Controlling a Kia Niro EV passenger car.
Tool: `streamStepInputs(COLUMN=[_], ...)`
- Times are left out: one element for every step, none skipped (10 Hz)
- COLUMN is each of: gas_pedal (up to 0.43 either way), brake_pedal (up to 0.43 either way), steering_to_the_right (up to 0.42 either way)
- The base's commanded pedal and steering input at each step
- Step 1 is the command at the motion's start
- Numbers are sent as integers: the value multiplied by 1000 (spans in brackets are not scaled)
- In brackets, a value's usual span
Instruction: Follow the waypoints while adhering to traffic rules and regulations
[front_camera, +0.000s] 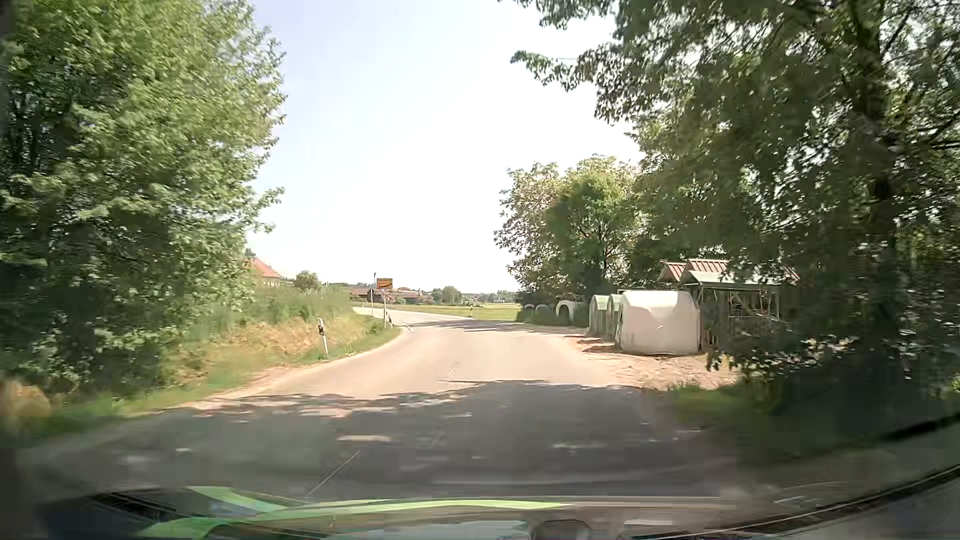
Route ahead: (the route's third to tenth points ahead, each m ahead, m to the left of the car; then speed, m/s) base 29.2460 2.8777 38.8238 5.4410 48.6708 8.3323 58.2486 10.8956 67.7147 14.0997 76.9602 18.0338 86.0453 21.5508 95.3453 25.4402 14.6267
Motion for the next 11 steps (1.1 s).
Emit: streamStepInputs(gas_pedal=[87,87,87,87,87,87,87,87,87,87,98], brake_pedal=[0,0,0,0,0,0,0,0,0,0,0], steering_to_the_right=[-1,-1,-5,-10,-11,-15,-19,-20,-23,-24,-27])
